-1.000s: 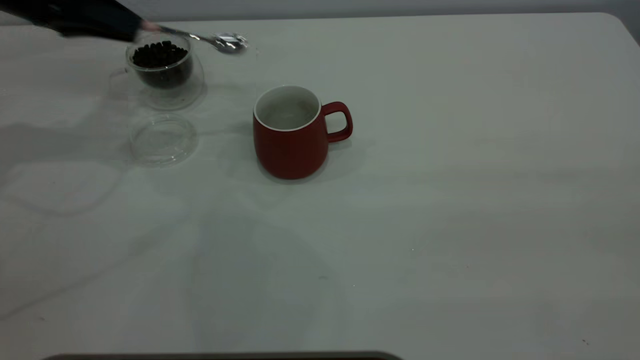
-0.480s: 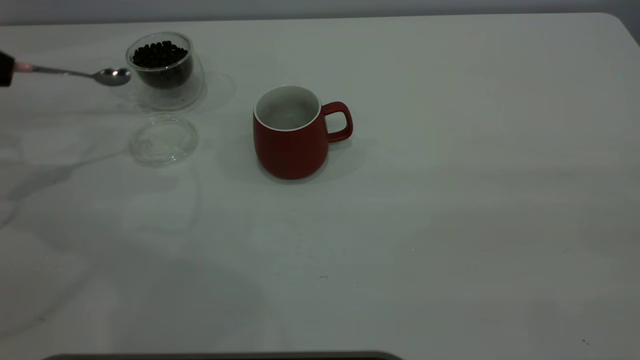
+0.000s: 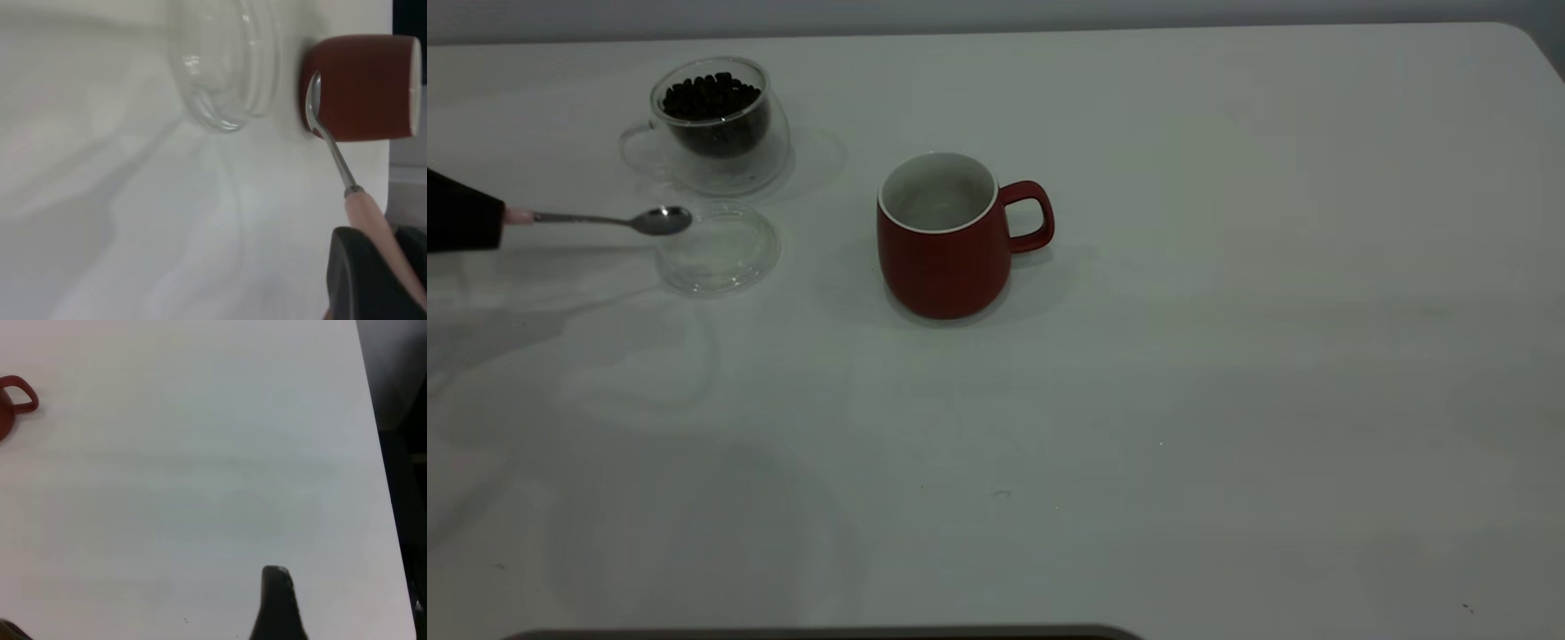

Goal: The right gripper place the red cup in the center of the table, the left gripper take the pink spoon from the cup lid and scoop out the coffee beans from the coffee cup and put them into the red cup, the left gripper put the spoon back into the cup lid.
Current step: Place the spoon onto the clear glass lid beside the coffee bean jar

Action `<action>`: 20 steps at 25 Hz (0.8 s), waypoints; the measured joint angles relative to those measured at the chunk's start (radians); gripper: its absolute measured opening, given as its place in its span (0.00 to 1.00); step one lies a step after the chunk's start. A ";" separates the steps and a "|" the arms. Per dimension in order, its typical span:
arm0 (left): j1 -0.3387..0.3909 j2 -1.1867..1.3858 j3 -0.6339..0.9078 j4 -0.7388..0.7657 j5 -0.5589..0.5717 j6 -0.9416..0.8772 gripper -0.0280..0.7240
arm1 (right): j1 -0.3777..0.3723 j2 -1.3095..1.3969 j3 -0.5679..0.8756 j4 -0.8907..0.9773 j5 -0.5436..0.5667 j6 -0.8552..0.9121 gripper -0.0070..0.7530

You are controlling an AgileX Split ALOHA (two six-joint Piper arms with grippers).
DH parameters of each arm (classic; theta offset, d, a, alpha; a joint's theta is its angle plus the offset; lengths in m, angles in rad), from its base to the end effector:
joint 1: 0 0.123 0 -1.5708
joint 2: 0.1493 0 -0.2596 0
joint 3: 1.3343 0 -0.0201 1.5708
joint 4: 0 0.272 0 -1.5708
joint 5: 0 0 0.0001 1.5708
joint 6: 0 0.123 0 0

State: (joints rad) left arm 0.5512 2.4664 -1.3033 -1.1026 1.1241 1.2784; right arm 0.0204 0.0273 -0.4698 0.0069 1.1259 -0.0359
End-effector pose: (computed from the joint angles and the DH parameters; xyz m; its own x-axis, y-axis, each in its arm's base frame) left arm 0.3522 0.1002 -0.0470 -0.9560 -0.2109 -0.2038 0.0351 0.6076 -0.7935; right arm 0.0707 0.0022 0.2542 -0.5602 -0.0444 -0.8271 -0.0440 0.9987 -0.0238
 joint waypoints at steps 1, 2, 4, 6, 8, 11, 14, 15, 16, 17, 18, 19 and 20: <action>0.000 0.011 -0.001 -0.012 -0.009 0.002 0.19 | 0.000 0.000 0.000 0.000 0.000 0.000 0.79; 0.000 0.019 -0.001 -0.020 -0.017 0.003 0.19 | 0.000 0.000 0.000 0.000 0.000 0.000 0.79; -0.002 0.029 -0.002 -0.037 -0.040 0.004 0.19 | 0.000 0.000 0.000 0.000 0.000 0.000 0.79; -0.013 0.032 -0.003 -0.046 -0.072 0.007 0.19 | 0.000 0.000 0.000 0.000 0.000 0.000 0.79; -0.033 0.032 -0.003 -0.061 -0.094 0.009 0.19 | 0.000 0.000 0.000 0.000 0.000 0.000 0.79; -0.073 0.032 -0.010 -0.077 -0.134 0.010 0.19 | 0.000 0.000 0.000 0.000 0.000 0.000 0.79; -0.108 0.032 -0.025 -0.085 -0.148 0.010 0.19 | 0.000 0.000 0.000 0.000 0.000 0.000 0.79; -0.117 0.034 -0.032 -0.086 -0.148 0.009 0.19 | 0.000 0.000 0.000 0.000 0.000 0.000 0.79; -0.125 0.037 -0.039 -0.089 -0.148 0.005 0.19 | 0.000 0.000 0.000 0.000 0.000 0.000 0.79; -0.133 0.042 -0.042 -0.096 -0.151 0.002 0.19 | 0.000 0.000 0.000 0.000 0.000 0.000 0.79; -0.140 0.047 -0.045 -0.100 -0.154 0.001 0.19 | 0.000 0.000 0.000 0.000 0.000 0.000 0.79; -0.146 0.053 -0.048 -0.104 -0.160 0.000 0.19 | 0.000 0.000 0.000 0.000 0.000 0.000 0.79; -0.153 0.061 -0.050 -0.107 -0.166 0.000 0.19 | 0.000 0.000 0.000 0.000 0.000 0.000 0.79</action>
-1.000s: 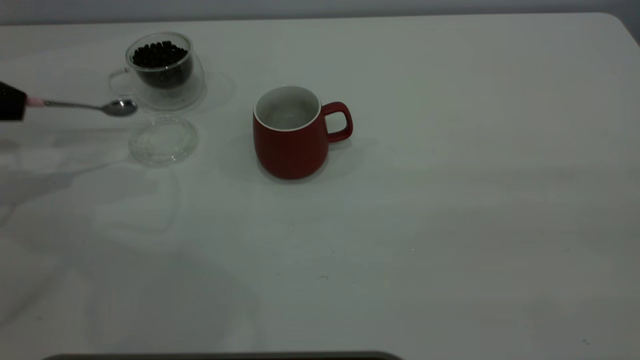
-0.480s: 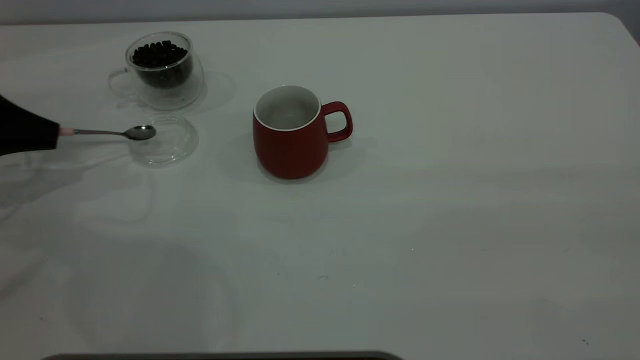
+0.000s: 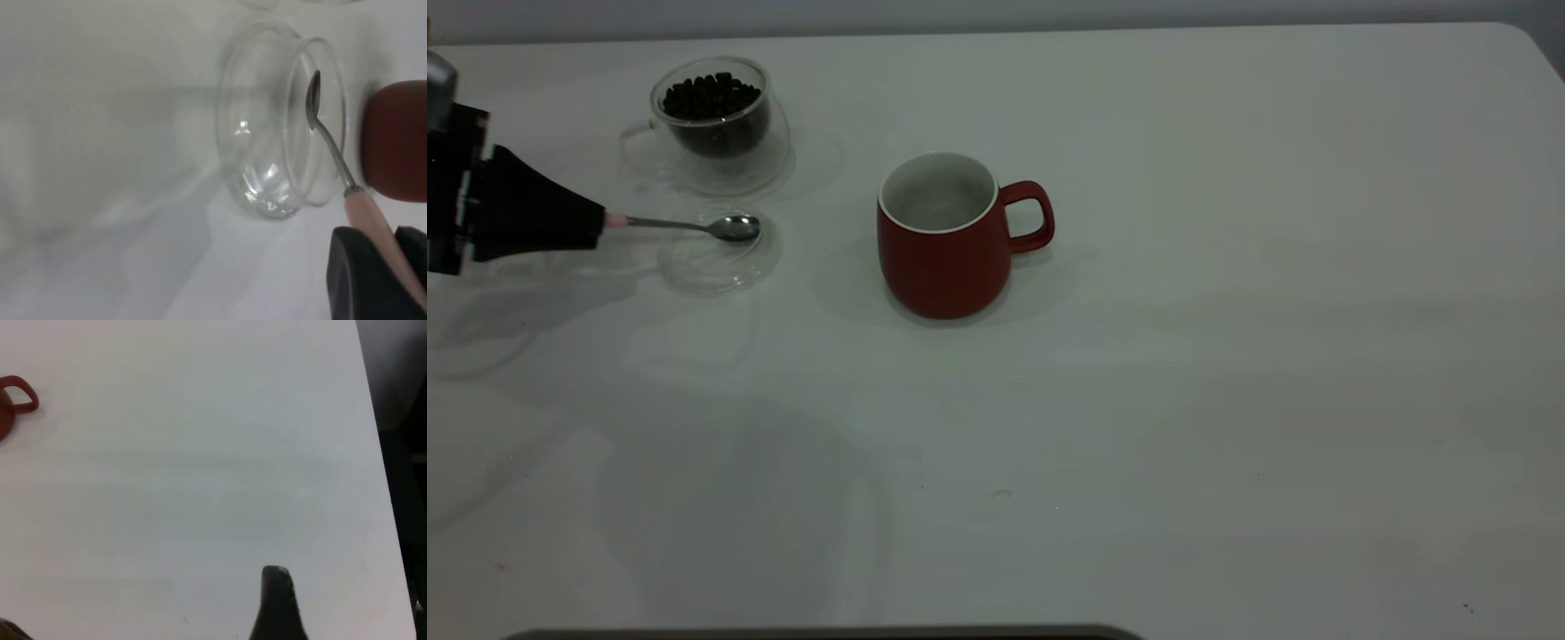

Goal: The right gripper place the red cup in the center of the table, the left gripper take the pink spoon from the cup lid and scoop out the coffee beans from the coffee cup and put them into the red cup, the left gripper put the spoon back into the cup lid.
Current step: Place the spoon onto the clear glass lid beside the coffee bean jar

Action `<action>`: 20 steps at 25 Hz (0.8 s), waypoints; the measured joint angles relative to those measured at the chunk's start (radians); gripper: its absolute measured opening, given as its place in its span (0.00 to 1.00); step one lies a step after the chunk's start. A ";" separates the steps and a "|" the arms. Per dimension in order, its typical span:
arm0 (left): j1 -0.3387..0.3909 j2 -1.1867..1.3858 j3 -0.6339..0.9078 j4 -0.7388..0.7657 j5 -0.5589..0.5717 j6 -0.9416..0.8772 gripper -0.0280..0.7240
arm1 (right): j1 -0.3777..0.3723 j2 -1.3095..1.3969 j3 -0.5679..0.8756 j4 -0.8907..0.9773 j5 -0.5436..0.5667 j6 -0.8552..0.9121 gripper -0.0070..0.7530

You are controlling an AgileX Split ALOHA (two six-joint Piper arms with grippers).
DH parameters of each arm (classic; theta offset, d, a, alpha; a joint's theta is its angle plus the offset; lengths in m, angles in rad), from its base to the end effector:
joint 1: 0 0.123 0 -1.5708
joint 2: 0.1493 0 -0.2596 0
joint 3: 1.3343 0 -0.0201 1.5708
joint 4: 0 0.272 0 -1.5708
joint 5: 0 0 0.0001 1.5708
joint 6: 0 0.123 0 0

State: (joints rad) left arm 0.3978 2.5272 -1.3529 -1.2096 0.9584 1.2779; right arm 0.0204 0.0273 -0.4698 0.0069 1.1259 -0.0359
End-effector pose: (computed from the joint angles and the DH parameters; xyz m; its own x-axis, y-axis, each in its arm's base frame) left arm 0.3847 0.0594 -0.0711 -0.9511 -0.2011 -0.2346 0.0352 0.6839 -0.7287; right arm 0.0707 0.0022 0.2542 -0.5602 -0.0444 -0.8271 -0.0440 0.9987 -0.0238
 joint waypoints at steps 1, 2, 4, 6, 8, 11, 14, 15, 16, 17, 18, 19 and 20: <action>-0.006 0.006 -0.001 -0.005 -0.004 -0.003 0.19 | 0.000 0.000 0.000 0.000 0.000 0.000 0.79; -0.014 0.011 -0.001 -0.007 -0.009 -0.007 0.19 | 0.000 0.000 0.000 0.000 0.000 0.000 0.79; -0.020 0.021 -0.001 -0.015 -0.008 -0.011 0.19 | 0.000 0.000 0.000 0.000 0.000 0.000 0.79; -0.023 0.028 -0.001 -0.026 -0.004 -0.012 0.19 | 0.000 0.000 0.000 0.000 0.000 0.000 0.79; -0.025 0.030 -0.001 -0.031 -0.003 -0.012 0.19 | 0.000 0.000 0.000 0.000 0.000 0.000 0.79; -0.026 0.039 -0.001 -0.039 -0.001 -0.012 0.19 | 0.000 0.000 0.000 0.000 0.000 0.000 0.79; -0.026 0.041 -0.001 -0.039 0.001 -0.013 0.20 | 0.000 0.000 0.000 0.000 0.000 0.000 0.79; -0.026 0.041 -0.001 -0.040 0.000 -0.013 0.20 | 0.000 0.000 0.000 0.000 0.000 0.000 0.79; -0.026 0.041 -0.001 -0.039 -0.001 -0.013 0.22 | 0.000 0.000 0.000 0.000 0.000 0.000 0.79; -0.026 0.041 -0.001 -0.039 -0.006 -0.014 0.24 | 0.000 0.000 0.000 0.000 0.000 0.000 0.79; -0.026 0.041 -0.001 -0.038 -0.012 -0.017 0.27 | 0.000 0.000 0.000 0.000 0.000 0.000 0.79; -0.026 0.041 -0.001 -0.038 -0.018 -0.017 0.31 | 0.000 0.000 0.000 0.000 0.000 0.000 0.79; -0.026 0.041 -0.001 -0.038 -0.022 -0.017 0.37 | 0.000 0.000 0.000 0.000 0.000 0.000 0.79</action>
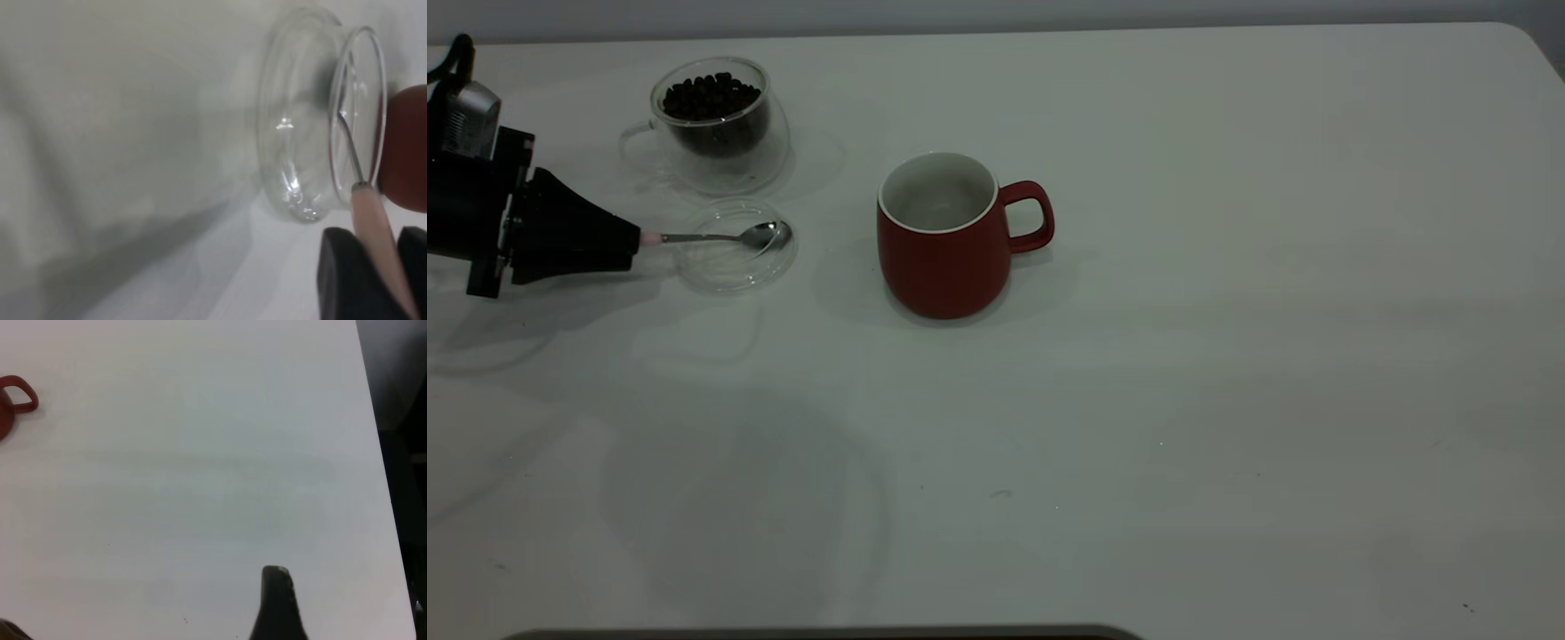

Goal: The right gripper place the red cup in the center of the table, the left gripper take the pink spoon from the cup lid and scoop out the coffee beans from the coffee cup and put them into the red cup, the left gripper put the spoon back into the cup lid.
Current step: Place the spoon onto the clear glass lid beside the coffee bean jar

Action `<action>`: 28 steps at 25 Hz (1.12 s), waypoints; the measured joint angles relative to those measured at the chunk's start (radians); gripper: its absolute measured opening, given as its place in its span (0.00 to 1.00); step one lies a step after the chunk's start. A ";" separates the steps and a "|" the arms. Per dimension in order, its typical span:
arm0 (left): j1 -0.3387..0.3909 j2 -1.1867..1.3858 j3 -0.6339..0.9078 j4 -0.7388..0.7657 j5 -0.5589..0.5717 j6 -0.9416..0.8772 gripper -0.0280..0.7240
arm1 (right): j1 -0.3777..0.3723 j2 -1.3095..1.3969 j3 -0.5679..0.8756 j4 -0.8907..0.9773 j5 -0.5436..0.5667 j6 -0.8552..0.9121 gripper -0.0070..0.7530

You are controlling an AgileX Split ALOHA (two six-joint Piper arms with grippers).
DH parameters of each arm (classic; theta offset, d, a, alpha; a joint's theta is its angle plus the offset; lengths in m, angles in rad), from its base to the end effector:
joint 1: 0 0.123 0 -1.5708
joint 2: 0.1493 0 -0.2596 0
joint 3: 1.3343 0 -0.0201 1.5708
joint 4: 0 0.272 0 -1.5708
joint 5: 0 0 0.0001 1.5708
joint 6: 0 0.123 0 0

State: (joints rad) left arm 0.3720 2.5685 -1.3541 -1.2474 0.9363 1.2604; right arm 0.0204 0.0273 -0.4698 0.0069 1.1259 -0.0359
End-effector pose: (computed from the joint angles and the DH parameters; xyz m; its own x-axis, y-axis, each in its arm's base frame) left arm 0.3829 0.0485 -0.0866 -0.9541 -0.2317 -0.1900 -0.0159 0.6724 -0.7400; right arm 0.0707 0.0022 0.2542 -0.5602 -0.0444 -0.8271 -0.0440 0.9987 -0.0238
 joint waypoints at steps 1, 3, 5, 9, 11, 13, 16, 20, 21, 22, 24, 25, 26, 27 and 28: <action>0.000 0.001 0.000 0.001 -0.002 0.000 0.42 | 0.000 0.000 0.000 0.000 0.000 0.000 0.79; 0.000 0.001 0.000 0.001 -0.003 0.000 0.54 | 0.000 0.000 0.000 0.000 0.000 0.000 0.79; 0.000 0.001 0.000 0.001 -0.003 0.000 0.65 | 0.000 0.000 0.000 0.000 0.000 0.000 0.79; 0.000 0.001 -0.003 -0.007 -0.009 0.000 0.81 | 0.000 0.000 0.000 0.000 0.000 0.000 0.79; 0.001 0.001 -0.023 -0.007 -0.010 0.000 0.83 | 0.000 0.000 0.000 0.000 0.000 0.000 0.79; 0.008 0.001 -0.049 -0.006 -0.010 -0.007 0.83 | 0.000 0.000 0.000 0.000 0.000 0.000 0.79; 0.033 0.001 -0.096 0.026 -0.006 -0.034 0.82 | 0.000 0.000 0.000 0.000 0.000 0.000 0.79; 0.070 0.001 -0.211 0.154 0.055 -0.159 0.82 | 0.000 0.000 0.000 0.000 0.000 0.000 0.79; 0.071 0.001 -0.255 0.209 0.087 -0.206 0.82 | 0.000 0.000 0.000 0.000 0.000 0.000 0.79; 0.070 0.001 -0.302 0.269 0.118 -0.269 0.82 | 0.000 0.000 0.000 0.000 0.000 0.000 0.79; 0.054 -0.012 -0.385 0.386 0.169 -0.394 0.82 | 0.000 0.000 0.000 0.000 0.000 0.000 0.79; 0.042 -0.023 -0.429 0.444 0.190 -0.466 0.82 | 0.000 0.000 0.000 0.000 0.000 0.000 0.79; 0.025 -0.042 -0.466 0.499 0.204 -0.540 0.82 | 0.000 0.000 0.000 0.000 0.000 0.000 0.79; 0.003 -0.063 -0.510 0.546 0.219 -0.614 0.82 | 0.000 0.000 0.000 0.000 0.000 0.000 0.79; -0.023 -0.083 -0.557 0.604 0.231 -0.675 0.82 | 0.000 0.000 0.000 0.000 0.000 0.000 0.79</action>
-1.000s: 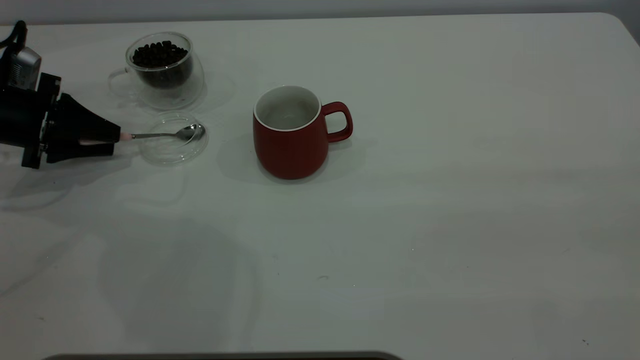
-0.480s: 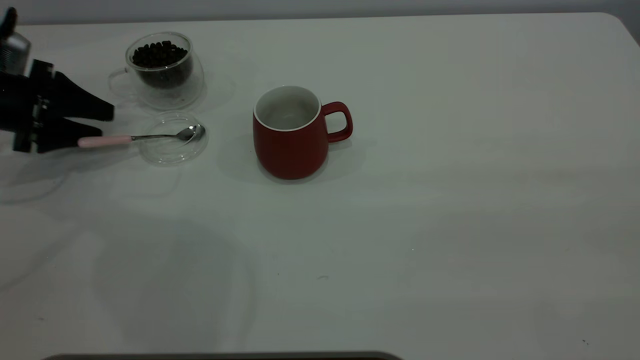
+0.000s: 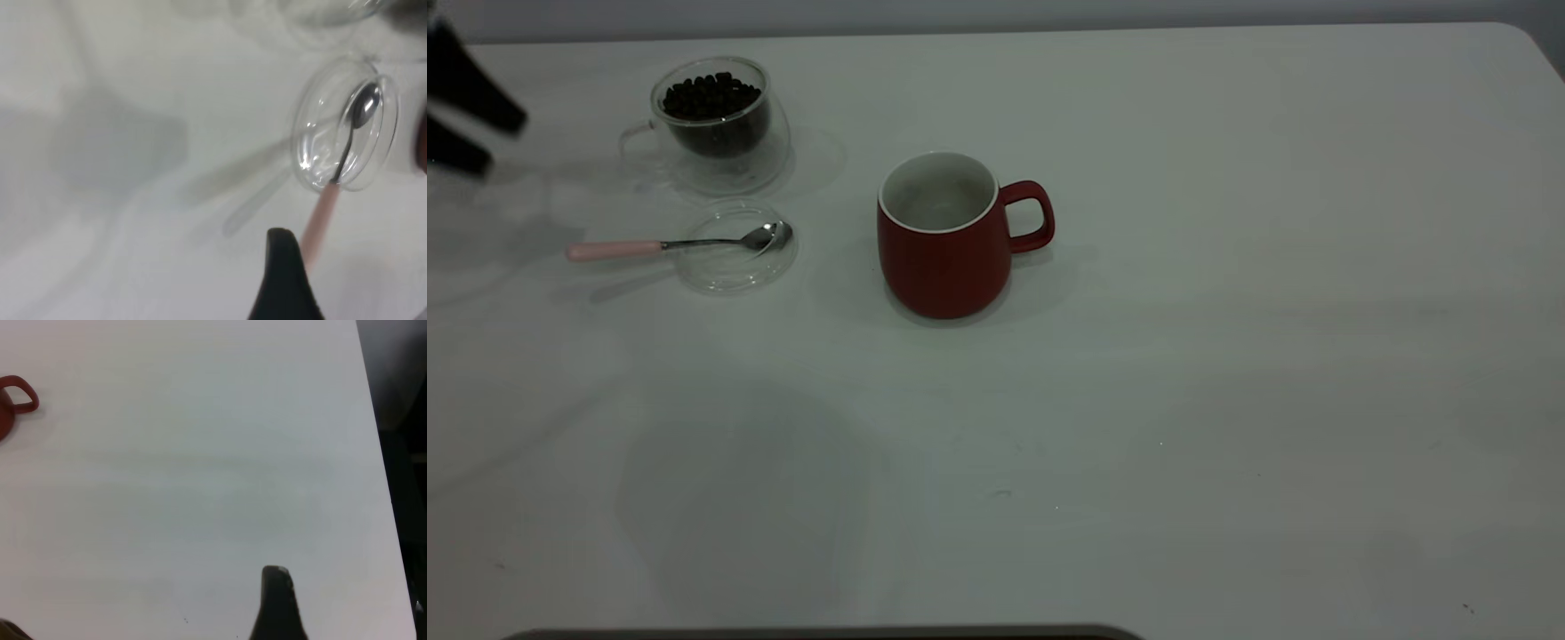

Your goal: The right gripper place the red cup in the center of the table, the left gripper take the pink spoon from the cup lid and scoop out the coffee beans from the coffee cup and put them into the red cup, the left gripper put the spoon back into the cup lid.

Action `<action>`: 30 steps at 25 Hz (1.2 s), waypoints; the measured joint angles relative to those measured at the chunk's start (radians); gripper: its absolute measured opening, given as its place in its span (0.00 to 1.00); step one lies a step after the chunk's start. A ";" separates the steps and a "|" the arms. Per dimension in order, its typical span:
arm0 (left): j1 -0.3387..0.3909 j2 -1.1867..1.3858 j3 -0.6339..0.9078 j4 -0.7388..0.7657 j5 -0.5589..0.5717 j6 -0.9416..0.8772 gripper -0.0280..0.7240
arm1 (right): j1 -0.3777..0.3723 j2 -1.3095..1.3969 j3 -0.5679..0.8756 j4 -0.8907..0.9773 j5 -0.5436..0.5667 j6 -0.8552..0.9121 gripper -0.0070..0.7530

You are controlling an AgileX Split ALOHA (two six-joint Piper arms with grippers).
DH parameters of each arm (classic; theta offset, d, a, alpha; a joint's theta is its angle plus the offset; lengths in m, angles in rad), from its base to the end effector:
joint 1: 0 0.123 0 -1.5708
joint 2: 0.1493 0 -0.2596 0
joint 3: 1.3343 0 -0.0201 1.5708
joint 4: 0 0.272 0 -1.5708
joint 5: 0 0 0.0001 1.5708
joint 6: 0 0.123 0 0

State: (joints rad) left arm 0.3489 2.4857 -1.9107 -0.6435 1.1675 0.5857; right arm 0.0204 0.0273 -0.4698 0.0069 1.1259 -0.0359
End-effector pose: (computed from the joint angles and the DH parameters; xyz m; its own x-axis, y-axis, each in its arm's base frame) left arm 0.4713 0.0992 0.0367 -0.9817 -0.0954 -0.1649 0.0059 0.8500 -0.5267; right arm 0.0707 0.0022 0.2542 -0.5602 -0.0444 -0.8271 -0.0440 0.9987 -0.0238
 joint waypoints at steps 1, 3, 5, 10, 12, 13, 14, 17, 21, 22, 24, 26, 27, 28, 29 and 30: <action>-0.025 -0.023 -0.047 0.061 0.003 -0.071 0.82 | 0.000 0.000 0.000 0.000 0.000 0.000 0.79; -0.091 -0.064 -0.136 0.174 0.003 -0.208 0.82 | 0.000 0.000 0.000 0.000 0.000 0.000 0.79; -0.156 -0.100 -0.206 0.296 0.003 -0.319 0.82 | 0.000 0.000 0.000 0.000 0.000 0.000 0.79; -0.314 -0.216 -0.253 0.504 0.003 -0.489 0.82 | 0.000 0.000 0.000 0.000 0.000 0.000 0.79; -0.364 -0.264 -0.253 0.550 0.003 -0.521 0.82 | 0.000 0.000 0.000 0.000 0.000 0.000 0.79; -0.388 -0.291 -0.253 0.562 0.003 -0.534 0.82 | 0.000 0.000 0.000 0.000 0.000 0.000 0.79; -0.411 -0.318 -0.253 0.573 0.003 -0.541 0.82 | 0.000 0.000 0.000 0.000 0.000 0.000 0.79; -0.471 -0.407 -0.222 0.581 0.003 -0.546 0.82 | 0.000 0.000 0.000 0.000 0.000 0.000 0.79; -0.539 -0.578 -0.036 0.582 0.003 -0.546 0.82 | 0.000 0.000 0.000 0.000 0.000 0.000 0.79; -0.550 -0.619 0.028 0.582 0.003 -0.546 0.82 | 0.000 0.000 0.000 0.000 0.000 0.000 0.79; -0.560 -0.721 0.150 0.580 0.003 -0.558 0.82 | 0.000 0.000 0.000 0.000 0.000 0.000 0.79; -0.560 -0.814 0.277 0.581 0.003 -0.572 0.82 | 0.000 0.000 0.000 0.000 0.000 0.000 0.79; -0.560 -0.862 0.325 0.582 0.003 -0.576 0.82 | 0.000 0.000 0.000 0.000 0.000 0.000 0.79; -0.560 -0.908 0.380 0.582 0.003 -0.579 0.82 | 0.000 0.000 0.000 0.000 0.000 0.000 0.79; -0.560 -0.945 0.431 0.582 0.003 -0.580 0.82 | 0.000 0.000 0.000 0.000 0.000 0.000 0.79; -0.560 -0.987 0.474 0.582 0.003 -0.586 0.82 | 0.000 0.000 0.000 0.000 0.000 0.000 0.79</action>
State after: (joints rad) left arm -0.2113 1.4991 -1.4367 -0.0612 1.1700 0.0000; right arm 0.0204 0.0273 -0.4698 0.0069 1.1259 -0.0359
